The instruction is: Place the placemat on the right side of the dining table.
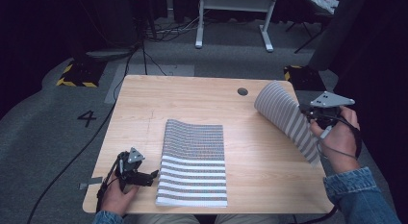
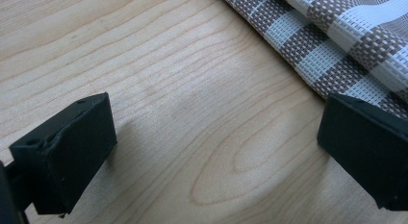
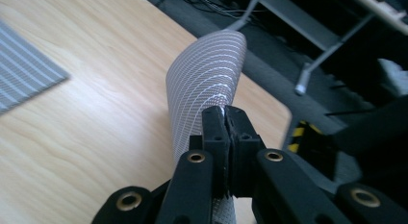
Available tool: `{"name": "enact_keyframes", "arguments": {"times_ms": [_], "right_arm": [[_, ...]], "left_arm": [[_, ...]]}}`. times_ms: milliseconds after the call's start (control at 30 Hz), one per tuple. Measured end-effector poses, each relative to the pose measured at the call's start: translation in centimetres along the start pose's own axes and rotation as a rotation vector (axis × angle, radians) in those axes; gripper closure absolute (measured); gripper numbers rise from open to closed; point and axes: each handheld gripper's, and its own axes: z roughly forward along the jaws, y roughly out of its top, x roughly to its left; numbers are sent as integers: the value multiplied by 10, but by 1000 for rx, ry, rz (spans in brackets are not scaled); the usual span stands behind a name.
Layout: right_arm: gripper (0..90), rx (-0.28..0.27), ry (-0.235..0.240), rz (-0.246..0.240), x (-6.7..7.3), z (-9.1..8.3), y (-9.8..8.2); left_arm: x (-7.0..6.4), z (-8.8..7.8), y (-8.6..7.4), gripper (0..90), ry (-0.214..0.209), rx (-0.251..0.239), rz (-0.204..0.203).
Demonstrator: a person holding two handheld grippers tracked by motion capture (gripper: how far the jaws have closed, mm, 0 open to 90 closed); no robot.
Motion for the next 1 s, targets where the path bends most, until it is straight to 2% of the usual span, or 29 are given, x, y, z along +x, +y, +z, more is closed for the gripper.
{"name": "enact_keyframes", "arguments": {"times_ms": [133,167,233,267,333,367,733,767,800,867,933,967,1000], "right_arm": [[887,3,25,-8,9,5,-1],[886,2,43,-12,14,8,-2],[886,-4,53,-1,16,10,-2],[884,-5,82,8,21,13,-5],[882,-3,91,15,24,15,-7],[880,5,112,22,28,21,-10],[863,30,178,47,46,44,-31],[860,30,185,54,47,46,-33],[853,28,206,82,49,50,-37],[846,29,214,87,50,52,-39],[797,40,242,110,54,56,-43],[743,52,253,121,55,58,-45],[601,119,293,147,60,65,-49]], "left_arm": [[0,0,0,1,0,0,2],[0,0,0,1,0,0,2],[0,0,0,1,0,0,2],[0,0,0,1,0,0,2],[0,0,0,1,0,0,2],[0,0,0,1,0,0,2],[0,0,0,1,0,0,0],[0,0,0,1,0,0,2],[0,0,0,1,1,0,2],[0,0,0,1,0,1,2],[0,0,0,1,-1,0,2],[0,0,0,0,0,0,1],[0,0,0,1,0,0,0]]}}
